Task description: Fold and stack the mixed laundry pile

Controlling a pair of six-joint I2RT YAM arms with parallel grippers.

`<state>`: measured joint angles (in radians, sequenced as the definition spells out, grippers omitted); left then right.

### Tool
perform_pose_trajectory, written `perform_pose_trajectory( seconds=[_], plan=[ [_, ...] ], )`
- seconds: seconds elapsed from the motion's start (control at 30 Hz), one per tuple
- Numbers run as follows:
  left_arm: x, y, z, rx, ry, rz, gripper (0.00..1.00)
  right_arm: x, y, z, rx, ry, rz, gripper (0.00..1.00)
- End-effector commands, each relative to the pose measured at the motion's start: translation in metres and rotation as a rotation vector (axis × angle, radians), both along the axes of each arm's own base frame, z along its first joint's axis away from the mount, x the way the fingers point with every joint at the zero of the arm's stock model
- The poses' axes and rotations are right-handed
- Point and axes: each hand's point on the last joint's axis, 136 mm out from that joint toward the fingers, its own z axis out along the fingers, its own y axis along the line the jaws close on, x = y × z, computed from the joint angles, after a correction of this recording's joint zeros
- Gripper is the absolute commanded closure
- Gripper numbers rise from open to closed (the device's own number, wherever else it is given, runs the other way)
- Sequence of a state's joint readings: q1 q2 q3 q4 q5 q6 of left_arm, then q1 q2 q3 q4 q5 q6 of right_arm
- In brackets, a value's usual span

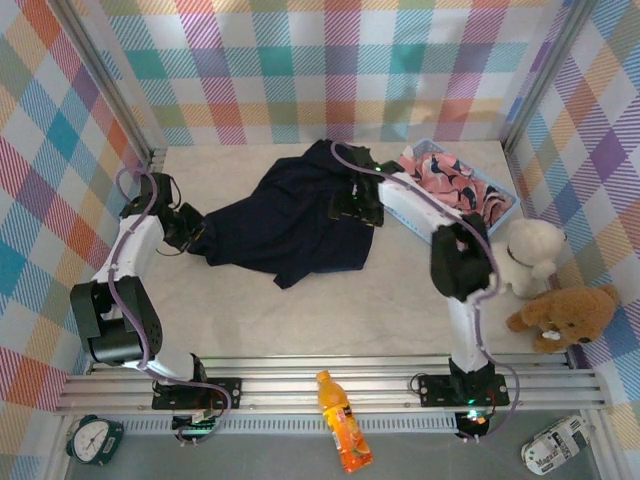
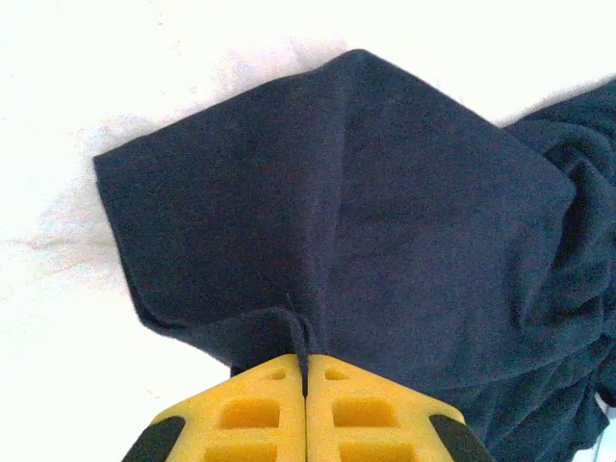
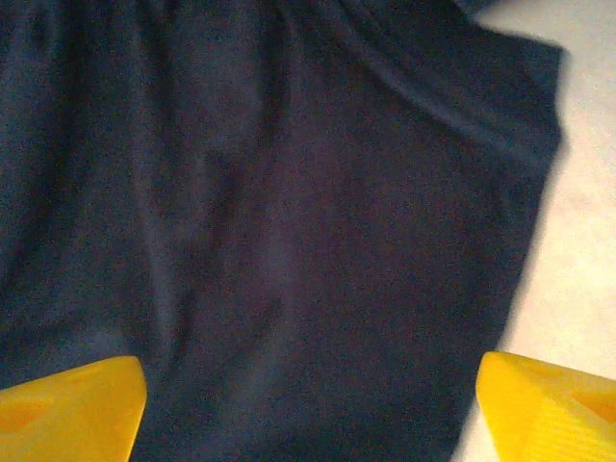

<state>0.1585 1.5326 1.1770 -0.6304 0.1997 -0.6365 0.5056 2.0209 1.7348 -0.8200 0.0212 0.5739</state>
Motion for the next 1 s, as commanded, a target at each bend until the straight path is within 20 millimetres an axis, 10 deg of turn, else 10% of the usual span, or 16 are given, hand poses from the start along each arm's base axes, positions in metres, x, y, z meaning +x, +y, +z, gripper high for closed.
perform_pose_trajectory(
  seconds=[0.0, 0.17, 0.4, 0.57, 0.63, 0.87, 0.97],
  plan=[
    [0.022, 0.0, 0.011, -0.005, -0.052, -0.001, 1.0, -0.034, -0.008, 0.002, 0.07, 0.018, -0.064, 0.11],
    [0.034, -0.003, 0.013, -0.015, -0.066, -0.011, 1.0, -0.066, -0.014, -0.026, 0.115, 0.079, -0.139, 0.16],
    [0.034, -0.009, 0.001, -0.026, -0.047, -0.02, 1.0, -0.06, -0.004, -0.065, 0.076, 0.116, -0.165, 0.36],
    [0.032, -0.008, -0.001, -0.005, -0.033, -0.036, 1.0, -0.052, 0.007, -0.085, 0.085, 0.167, -0.191, 0.76],
    [0.032, -0.005, 0.0, 0.008, -0.032, -0.038, 1.0, -0.056, 0.008, -0.077, 0.086, 0.178, -0.186, 1.0],
    [0.037, 0.016, 0.039, 0.121, -0.107, -0.019, 1.0, -0.117, -0.02, 0.001, 0.106, 0.199, -0.173, 1.0],
    [0.05, 0.022, 0.063, 0.172, -0.153, -0.032, 1.0, -0.108, -0.032, 0.029, 0.136, 0.151, -0.189, 1.0]
  ],
)
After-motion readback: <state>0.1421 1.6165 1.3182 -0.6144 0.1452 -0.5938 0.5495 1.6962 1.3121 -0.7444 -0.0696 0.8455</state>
